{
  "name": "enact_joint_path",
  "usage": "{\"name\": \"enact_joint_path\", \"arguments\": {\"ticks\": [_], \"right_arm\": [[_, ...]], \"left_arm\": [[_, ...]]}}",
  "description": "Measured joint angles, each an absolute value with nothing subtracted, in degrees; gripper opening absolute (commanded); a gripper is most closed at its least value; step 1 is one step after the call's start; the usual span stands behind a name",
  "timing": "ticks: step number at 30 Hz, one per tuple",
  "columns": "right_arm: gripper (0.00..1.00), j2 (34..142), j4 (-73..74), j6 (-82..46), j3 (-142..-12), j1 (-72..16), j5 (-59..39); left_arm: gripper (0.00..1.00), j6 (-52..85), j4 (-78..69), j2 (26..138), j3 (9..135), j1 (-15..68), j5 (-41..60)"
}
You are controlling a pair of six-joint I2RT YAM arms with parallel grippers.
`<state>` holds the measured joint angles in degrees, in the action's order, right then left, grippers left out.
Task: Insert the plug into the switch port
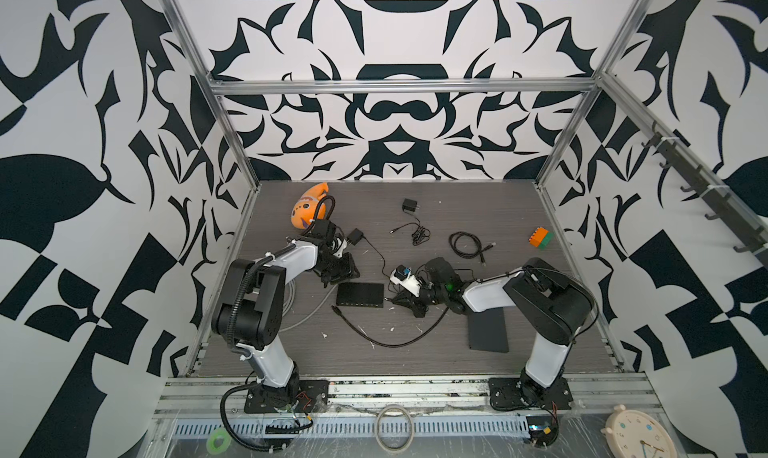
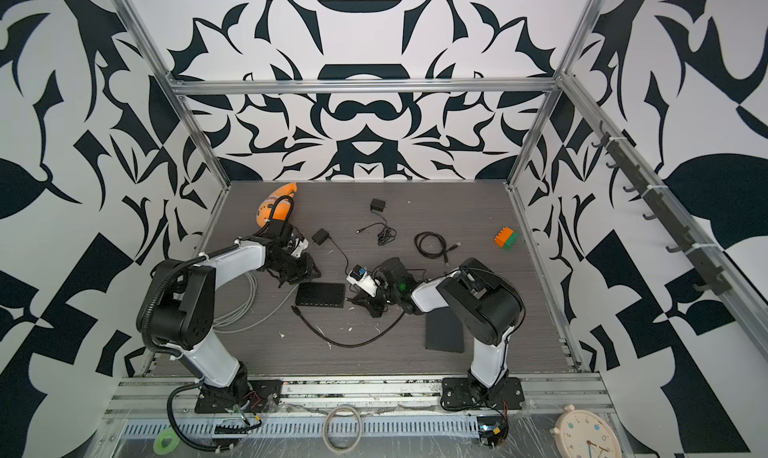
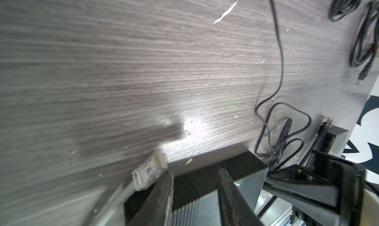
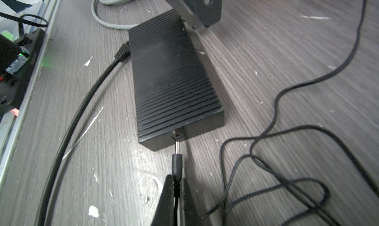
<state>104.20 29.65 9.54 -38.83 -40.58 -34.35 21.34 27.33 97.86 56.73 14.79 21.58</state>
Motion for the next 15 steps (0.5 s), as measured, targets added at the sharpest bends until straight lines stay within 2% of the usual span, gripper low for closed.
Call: {"name": "enact_joint_path", "arguments": {"ticks": [13,15], "right_arm": [[0.0,104.2,29.8,9.6,-38.8,-40.5,-37.6],[0.0,104.2,29.8,9.6,-38.9,-40.5,-37.7]], "left_arm": [[0.39,21.1,27.3,97.9,56.8,15.1,21.6],[0.45,21.2,27.3,97.9,56.8,15.2,21.3]]}}
